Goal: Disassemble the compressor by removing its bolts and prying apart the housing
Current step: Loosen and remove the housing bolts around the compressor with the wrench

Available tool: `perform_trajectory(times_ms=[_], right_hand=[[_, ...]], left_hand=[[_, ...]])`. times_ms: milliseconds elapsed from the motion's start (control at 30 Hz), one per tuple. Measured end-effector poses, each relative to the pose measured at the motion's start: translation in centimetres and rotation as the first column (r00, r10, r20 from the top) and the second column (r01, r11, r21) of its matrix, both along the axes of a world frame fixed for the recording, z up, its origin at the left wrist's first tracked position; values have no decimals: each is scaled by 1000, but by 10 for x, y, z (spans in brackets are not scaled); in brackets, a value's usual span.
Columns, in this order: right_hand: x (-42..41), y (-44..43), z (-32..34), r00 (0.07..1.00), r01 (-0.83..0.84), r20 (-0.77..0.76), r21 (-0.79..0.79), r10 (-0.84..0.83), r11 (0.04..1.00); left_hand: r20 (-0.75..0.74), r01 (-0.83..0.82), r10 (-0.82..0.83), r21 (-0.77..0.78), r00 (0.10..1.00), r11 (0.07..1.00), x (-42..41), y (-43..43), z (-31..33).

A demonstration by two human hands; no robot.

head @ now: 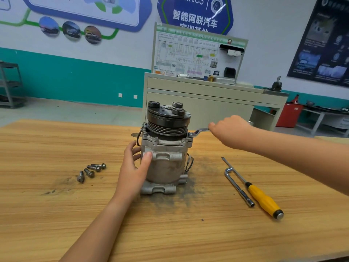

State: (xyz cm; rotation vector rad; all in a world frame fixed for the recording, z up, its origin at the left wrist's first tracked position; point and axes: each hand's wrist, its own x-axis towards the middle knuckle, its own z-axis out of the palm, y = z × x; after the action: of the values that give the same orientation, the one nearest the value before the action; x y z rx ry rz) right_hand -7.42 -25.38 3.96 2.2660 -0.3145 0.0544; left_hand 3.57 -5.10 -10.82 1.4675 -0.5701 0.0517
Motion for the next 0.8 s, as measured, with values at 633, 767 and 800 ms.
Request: perform_trajectory(times_ms=[633,767,800], right_hand=[[-34,12,-34,780,-417,617,637,-105,648],[-48,20,-45,916,-220,396,633,-67,742],[-48,21,-46,916,-203,393,621,-77,757]], left_hand=[[33,-12,12,3,999,1000,0,0,-3],[23,-6,6,-11,1000,1000,-1,-1,-2],[21,-5,5,-15,1000,1000,-1,-1,-2]])
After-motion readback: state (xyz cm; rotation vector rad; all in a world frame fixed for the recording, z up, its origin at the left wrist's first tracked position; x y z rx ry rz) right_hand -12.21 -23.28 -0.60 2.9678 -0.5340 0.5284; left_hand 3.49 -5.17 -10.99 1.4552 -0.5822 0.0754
